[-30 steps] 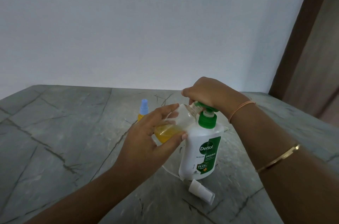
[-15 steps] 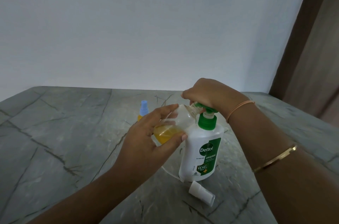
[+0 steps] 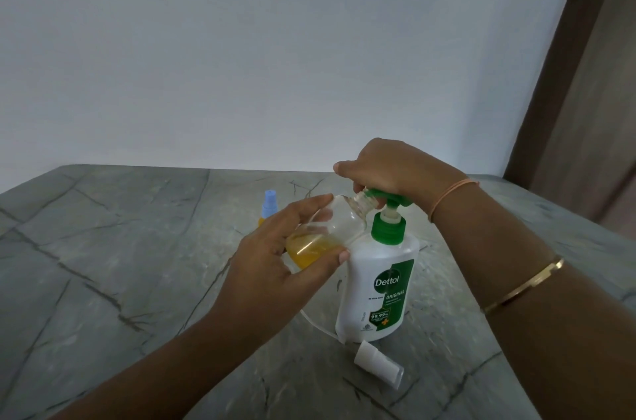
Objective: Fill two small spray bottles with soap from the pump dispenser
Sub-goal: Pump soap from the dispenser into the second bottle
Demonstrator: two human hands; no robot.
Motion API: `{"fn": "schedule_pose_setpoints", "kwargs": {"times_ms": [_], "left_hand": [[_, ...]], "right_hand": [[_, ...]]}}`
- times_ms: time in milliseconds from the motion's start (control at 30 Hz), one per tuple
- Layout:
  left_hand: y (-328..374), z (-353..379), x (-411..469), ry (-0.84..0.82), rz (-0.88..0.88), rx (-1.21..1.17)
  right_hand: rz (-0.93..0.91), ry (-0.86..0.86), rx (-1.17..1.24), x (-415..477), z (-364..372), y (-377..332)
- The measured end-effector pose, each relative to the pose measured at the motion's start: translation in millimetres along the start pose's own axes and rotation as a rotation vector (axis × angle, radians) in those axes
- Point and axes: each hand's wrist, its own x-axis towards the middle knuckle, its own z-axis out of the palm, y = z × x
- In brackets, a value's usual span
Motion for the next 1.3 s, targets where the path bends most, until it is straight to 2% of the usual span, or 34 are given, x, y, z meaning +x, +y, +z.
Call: {"fn": "schedule_pose_setpoints", "kwargs": {"times_ms": [400, 733, 1000, 1300], "left_hand": [[0, 0, 1, -0.028, -0.008, -0.004], [2, 0, 0, -0.015, -0.049, -0.016], [2, 1, 0, -0.018, -0.048, -0.032], [0, 1, -1, -0.018, -0.032, -0.012]], "right_hand": [[0.092, -0.107, 0.046, -6, 5, -1], [0.049, -0.031, -0.004, -4, -1, -3], [0.088, -0.111, 0.037, -9, -2, -5], [0.084, -0.117, 0.055, -12, 2, -5]]}}
